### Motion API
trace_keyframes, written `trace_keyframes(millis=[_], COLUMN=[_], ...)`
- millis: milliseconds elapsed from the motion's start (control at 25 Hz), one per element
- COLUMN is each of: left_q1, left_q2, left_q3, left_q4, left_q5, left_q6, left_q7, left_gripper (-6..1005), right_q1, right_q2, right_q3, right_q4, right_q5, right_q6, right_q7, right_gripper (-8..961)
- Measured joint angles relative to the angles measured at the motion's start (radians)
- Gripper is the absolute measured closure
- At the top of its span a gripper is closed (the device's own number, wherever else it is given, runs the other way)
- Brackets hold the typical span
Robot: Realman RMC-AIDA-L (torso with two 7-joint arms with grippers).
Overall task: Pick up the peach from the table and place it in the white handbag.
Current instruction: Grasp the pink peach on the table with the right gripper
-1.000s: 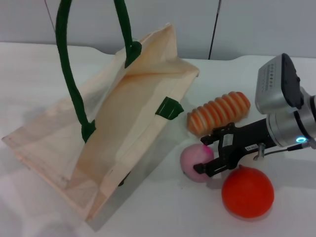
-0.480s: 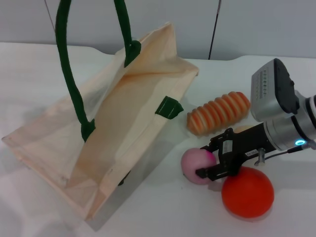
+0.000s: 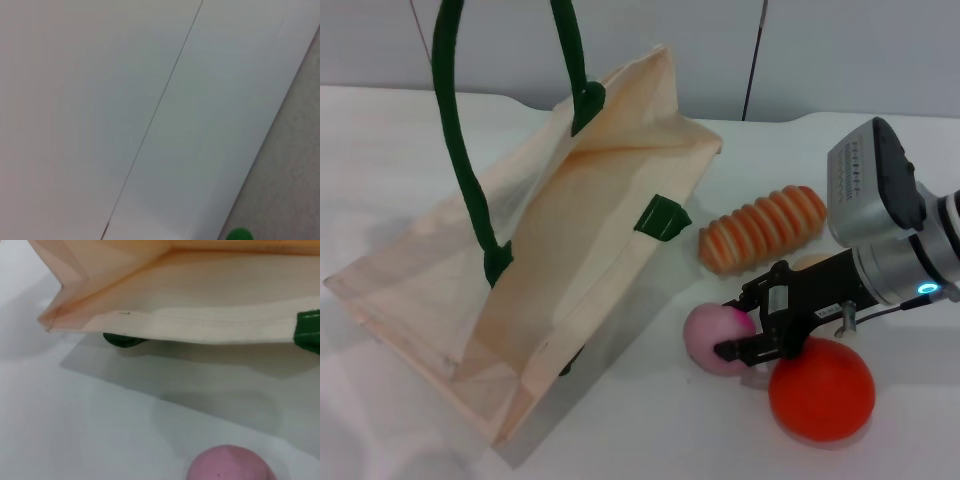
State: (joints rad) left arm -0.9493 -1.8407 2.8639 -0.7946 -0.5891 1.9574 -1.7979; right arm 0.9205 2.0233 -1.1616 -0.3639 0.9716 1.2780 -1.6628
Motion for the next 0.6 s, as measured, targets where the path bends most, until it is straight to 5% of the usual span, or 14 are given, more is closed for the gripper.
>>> trace_keyframes(millis=[600], left_q1=[0.006], left_q2=[0.0], left_q3=[0.0], left_q4=[0.0], left_q5=[0.0], left_q6=[0.0], left_q7=[0.0], left_gripper=[787], right_q1=[-0.011], right_q2=[-0.004], right_q3=[0.044], right_q4=[-0.039], right_q5=[0.015], right_q6=[0.036], right_q7=[-0.016], right_gripper=[475])
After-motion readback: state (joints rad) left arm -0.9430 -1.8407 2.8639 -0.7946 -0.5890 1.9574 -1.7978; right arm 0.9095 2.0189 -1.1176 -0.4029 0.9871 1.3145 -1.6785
